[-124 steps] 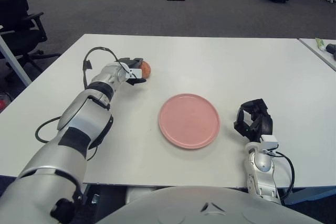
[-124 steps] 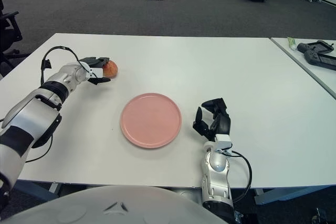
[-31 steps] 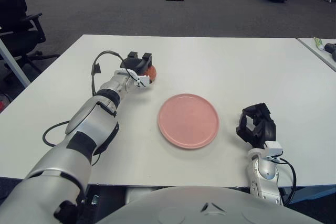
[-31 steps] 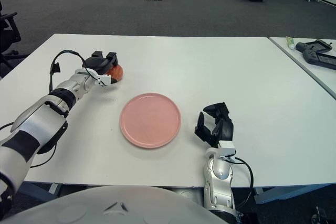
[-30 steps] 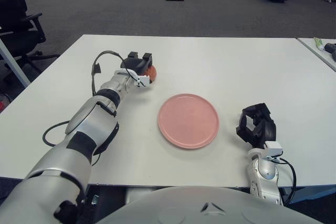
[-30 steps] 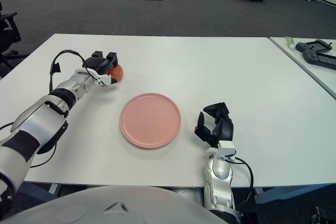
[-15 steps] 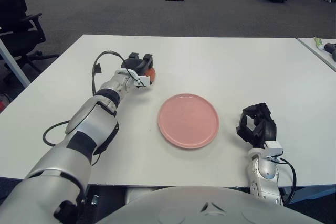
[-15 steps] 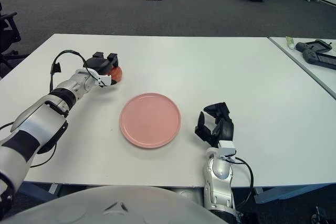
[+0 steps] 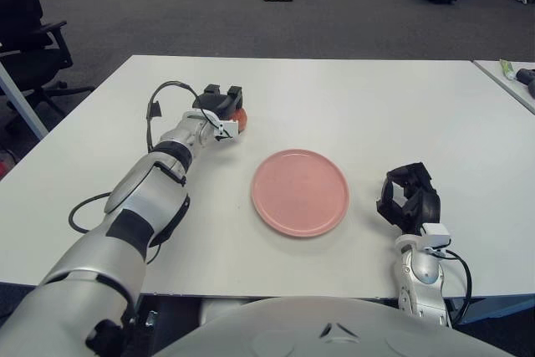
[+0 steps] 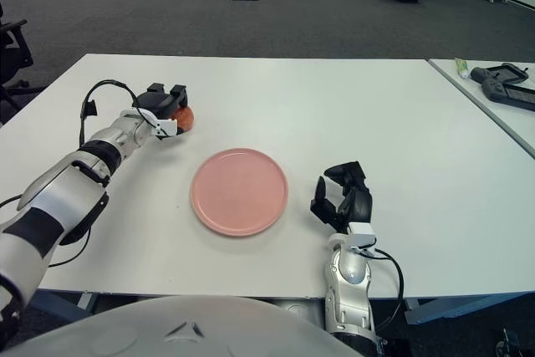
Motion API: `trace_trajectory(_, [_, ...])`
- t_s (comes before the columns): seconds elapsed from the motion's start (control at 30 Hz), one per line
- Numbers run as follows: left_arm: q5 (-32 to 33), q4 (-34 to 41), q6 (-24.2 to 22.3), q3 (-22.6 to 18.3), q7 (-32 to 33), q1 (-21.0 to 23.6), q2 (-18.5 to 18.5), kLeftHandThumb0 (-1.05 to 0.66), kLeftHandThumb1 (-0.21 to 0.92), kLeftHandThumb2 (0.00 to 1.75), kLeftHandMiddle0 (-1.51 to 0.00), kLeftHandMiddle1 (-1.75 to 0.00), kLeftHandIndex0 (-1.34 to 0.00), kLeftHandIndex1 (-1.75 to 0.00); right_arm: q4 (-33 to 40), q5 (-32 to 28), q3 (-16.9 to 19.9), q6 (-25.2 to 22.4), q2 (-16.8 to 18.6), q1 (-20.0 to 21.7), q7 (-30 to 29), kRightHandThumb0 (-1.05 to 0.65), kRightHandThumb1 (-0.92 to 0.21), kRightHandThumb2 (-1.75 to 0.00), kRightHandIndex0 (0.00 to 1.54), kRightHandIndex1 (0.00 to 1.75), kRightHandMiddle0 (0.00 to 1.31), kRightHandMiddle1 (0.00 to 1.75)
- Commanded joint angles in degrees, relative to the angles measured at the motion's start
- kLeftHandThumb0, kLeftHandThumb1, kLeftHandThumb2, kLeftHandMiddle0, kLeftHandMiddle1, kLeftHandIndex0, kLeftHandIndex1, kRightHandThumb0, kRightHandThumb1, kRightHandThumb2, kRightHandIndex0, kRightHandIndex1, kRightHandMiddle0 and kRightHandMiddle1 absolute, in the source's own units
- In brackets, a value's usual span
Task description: Put the apple into the plate.
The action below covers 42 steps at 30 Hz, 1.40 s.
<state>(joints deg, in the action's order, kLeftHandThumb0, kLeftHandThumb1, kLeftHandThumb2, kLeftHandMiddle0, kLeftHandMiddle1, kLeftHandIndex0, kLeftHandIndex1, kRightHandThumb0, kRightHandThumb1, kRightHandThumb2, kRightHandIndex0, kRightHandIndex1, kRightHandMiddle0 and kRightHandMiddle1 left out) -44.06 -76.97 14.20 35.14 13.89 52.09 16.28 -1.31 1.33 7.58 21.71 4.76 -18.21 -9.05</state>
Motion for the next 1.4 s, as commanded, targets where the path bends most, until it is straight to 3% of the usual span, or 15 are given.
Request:
trace_trajectory(0.0, [-1.5, -1.3, -2.6, 1.3, -1.9, 0.2, -0.1, -0.80, 0.50, 0.88, -0.01, -1.10, -0.01, -1.22, -0.2, 0.1, 0.4, 0.5, -0.6, 1.3, -0.2, -0.41, -0.56, -1.02, 0.61, 1.41, 0.42, 1.75])
trace_trajectory(0.07, [-2.1, -1.4, -3.8, 1.9, -2.0, 0.2, -0.4, -0.86, 0.65, 0.72, 0.00, -0.58, 0.00, -0.78, 0.0, 0.4, 0.4, 0.5, -0.6, 1.1, -0.3, -0.41, -0.56, -1.02, 0.61, 1.42, 0.42, 1.75])
trace_trajectory(0.17, [-2.4, -1.5, -5.2, 2.3, -2.0, 0.1, -0.7, -0.90, 0.76, 0.61, 0.00, -0.20, 0.00, -0.44, 0.3, 0.4, 0.4, 0.3, -0.6, 0.8, -0.3, -0.41, -0.56, -1.02, 0.61, 1.42, 0.42, 1.75])
trace_trajectory(0.27, [-2.6, -1.5, -6.2, 2.4, -1.8, 0.0, -1.0, -0.94, 0.82, 0.54, 0.00, -0.07, 0.00, -0.16, 0.8, 0.4, 0.4, -0.4, -0.6, 0.5, -0.4, -0.41, -0.56, -1.02, 0.61, 1.42, 0.42, 1.75])
trace_trajectory(0.37, [-2.7, -1.4, -6.7, 2.5, -1.3, -0.1, -1.2, -0.95, 0.84, 0.52, 0.00, -0.02, 0.00, -0.05, 1.2, 0.6, 0.5, -0.7, -0.6, 0.2, -0.5, -0.41, -0.56, -1.02, 0.61, 1.42, 0.42, 1.75])
trace_trajectory(0.87, [-1.2, -1.4, -8.1, 1.2, 1.1, -0.7, -2.0, -0.93, 0.83, 0.46, 0.00, 0.00, 0.00, 0.00, 2.8, 0.3, 0.4, -2.3, -0.5, -0.8, -0.7, -0.41, -0.55, -1.03, 0.60, 1.43, 0.42, 1.75])
trace_trajectory(1.37, [-0.6, -1.6, -9.5, 0.0, -0.9, -0.8, -3.2, -0.95, 0.90, 0.41, 0.00, 0.00, 0.00, 0.00, 3.5, -0.8, 0.4, -1.8, -0.6, -1.7, 0.5, -0.40, -0.57, -1.01, 0.59, 1.43, 0.41, 1.75])
